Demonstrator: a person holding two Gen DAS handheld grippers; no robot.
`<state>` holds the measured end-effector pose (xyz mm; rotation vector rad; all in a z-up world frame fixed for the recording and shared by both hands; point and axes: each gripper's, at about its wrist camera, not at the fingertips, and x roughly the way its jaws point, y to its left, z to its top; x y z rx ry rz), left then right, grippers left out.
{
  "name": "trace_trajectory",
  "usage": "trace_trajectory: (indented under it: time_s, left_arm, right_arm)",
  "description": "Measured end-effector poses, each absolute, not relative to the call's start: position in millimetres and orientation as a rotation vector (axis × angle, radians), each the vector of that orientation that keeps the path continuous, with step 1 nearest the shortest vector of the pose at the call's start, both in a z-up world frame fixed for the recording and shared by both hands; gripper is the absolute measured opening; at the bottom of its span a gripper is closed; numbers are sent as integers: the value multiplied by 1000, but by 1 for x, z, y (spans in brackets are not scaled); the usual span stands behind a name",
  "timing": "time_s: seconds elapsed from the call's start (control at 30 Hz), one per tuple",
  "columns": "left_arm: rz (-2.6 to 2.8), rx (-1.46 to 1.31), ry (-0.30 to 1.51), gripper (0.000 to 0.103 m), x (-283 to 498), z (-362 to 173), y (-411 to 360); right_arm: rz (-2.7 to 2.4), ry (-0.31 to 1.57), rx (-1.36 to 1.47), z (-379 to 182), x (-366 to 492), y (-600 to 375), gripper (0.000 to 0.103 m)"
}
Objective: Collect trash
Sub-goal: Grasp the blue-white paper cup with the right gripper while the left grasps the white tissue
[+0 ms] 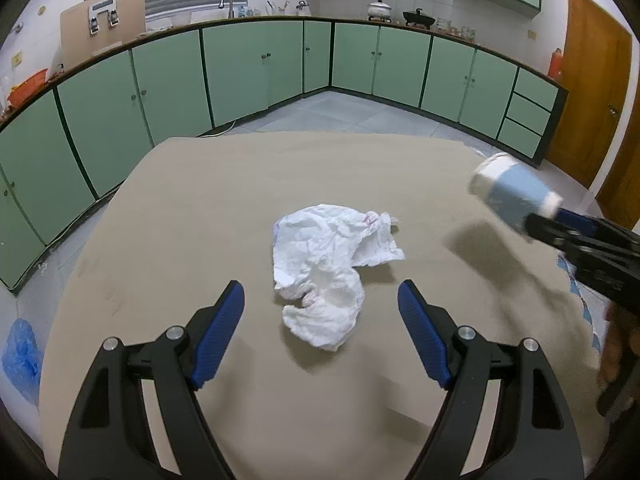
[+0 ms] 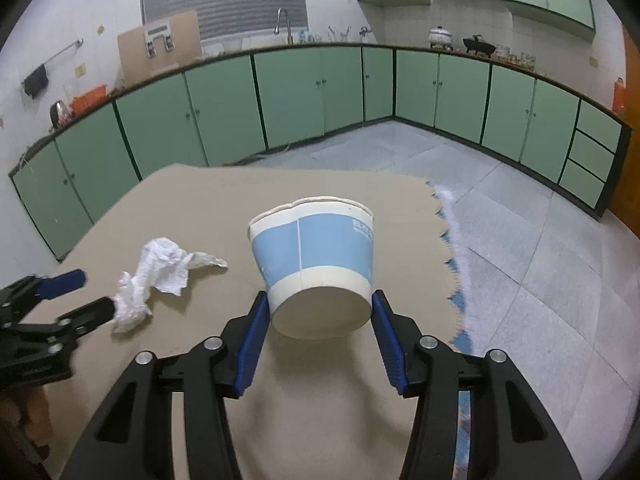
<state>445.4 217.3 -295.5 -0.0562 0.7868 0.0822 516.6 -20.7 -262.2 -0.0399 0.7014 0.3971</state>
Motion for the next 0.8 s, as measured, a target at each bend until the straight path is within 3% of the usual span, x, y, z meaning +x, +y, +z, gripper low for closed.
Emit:
trace_trajectory:
  time_s: [0.23,0.33,0.37,0.43,0.8]
  left_arm:
    - [126,-57,838,73,465,-312,209]
    - [137,-59,851,48,471,-317,209]
    - [124,-71,854,25,471,-318,210]
    - [112,-80,832,15,469,-314,210]
    - [77,-82,706,11,414,-267,196]
  right_arm:
    - [395,689,-38,-258,506,-39,51]
    - [395,698,-37,-263,509,-43,51]
    - [395,702,-35,-266,510,-43,51]
    - [396,709,-30,-268,511,-45,51]
    - [409,695,-23,-256,496,-46,51]
